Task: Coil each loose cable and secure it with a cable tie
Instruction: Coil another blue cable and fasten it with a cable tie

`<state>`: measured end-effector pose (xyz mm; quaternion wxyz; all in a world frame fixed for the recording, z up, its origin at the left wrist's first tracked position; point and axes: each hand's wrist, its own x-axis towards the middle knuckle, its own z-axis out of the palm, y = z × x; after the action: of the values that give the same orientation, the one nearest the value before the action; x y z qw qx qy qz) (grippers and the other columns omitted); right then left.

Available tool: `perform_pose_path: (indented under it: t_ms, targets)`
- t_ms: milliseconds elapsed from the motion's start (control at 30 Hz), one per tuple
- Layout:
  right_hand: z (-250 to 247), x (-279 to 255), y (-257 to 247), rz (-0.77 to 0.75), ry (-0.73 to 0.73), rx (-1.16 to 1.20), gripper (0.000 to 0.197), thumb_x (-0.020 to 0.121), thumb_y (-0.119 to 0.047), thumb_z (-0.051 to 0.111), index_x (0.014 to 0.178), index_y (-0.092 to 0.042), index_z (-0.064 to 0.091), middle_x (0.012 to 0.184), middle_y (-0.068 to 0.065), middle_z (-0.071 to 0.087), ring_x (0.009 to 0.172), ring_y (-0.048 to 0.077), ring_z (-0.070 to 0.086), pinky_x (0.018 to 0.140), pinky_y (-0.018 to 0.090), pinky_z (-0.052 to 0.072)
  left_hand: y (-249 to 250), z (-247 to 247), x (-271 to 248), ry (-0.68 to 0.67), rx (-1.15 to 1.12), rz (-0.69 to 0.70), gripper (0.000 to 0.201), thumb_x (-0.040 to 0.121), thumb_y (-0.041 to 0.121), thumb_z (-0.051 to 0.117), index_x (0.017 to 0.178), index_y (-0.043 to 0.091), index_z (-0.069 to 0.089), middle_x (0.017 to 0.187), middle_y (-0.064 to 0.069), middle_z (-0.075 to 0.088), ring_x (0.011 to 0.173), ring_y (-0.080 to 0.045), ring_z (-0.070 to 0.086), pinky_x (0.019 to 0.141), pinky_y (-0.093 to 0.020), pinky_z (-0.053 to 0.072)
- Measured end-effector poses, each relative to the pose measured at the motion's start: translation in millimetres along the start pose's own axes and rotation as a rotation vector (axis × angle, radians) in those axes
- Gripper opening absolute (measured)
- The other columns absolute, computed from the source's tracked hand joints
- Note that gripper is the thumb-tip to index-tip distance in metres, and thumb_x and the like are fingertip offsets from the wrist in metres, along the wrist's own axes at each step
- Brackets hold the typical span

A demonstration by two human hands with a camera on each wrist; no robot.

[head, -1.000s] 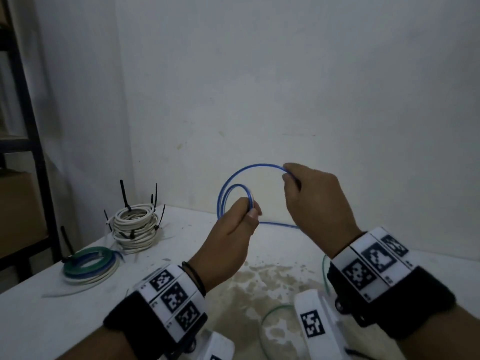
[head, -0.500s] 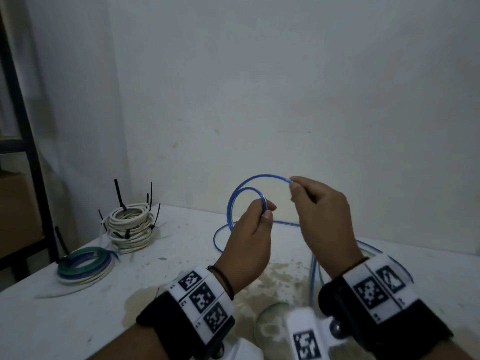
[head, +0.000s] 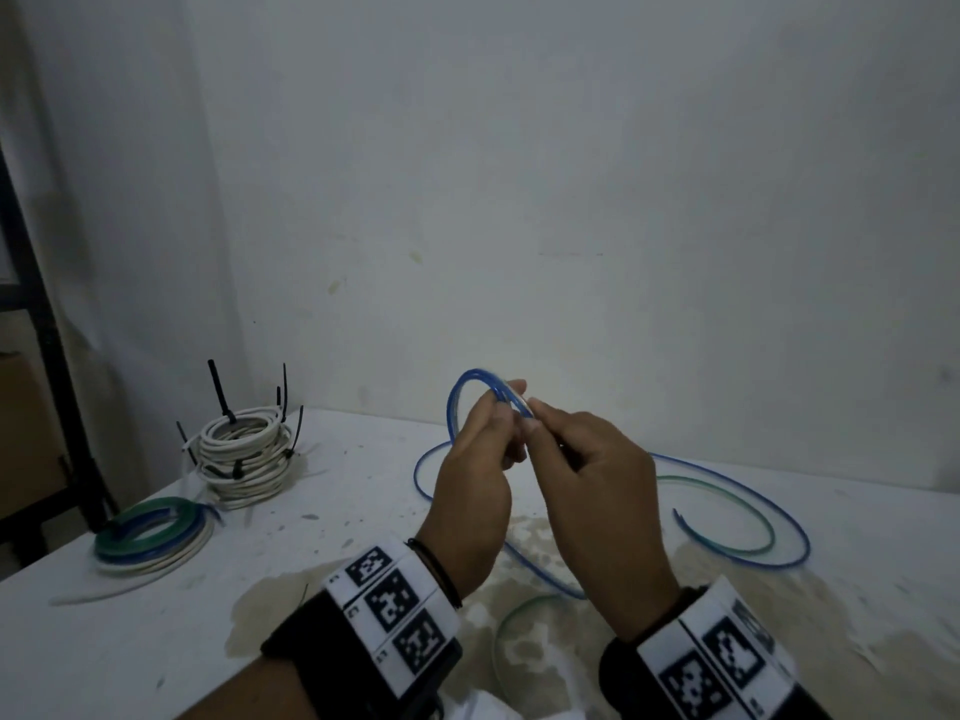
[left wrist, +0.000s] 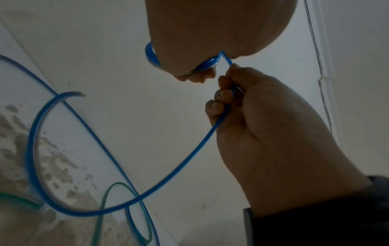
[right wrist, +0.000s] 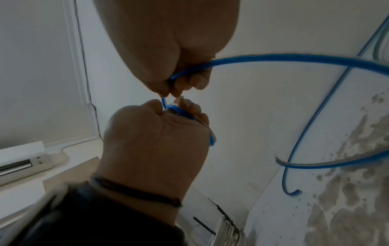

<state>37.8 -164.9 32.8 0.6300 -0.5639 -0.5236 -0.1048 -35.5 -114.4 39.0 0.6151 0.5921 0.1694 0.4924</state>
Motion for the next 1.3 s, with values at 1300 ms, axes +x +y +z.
perform_pose_path:
  t_ms: [1300]
  targets:
    - [-37,34,-1,0.487,-0.198,0.696,0.022,0.100,-0.013,0.041,0.088,-0.010,0.059,0.076,0.002,0.071,0.077,0.020,0.068,0.081,0.034,0.052,-24,-4,-6,-0.460,0.660,0.069,0.034,0.096,0.042,0.045,0.101,0.015,0.065,0.105,-0.003,0.067,0.100,-0.018,0.061,0.094,-0.041,0.047]
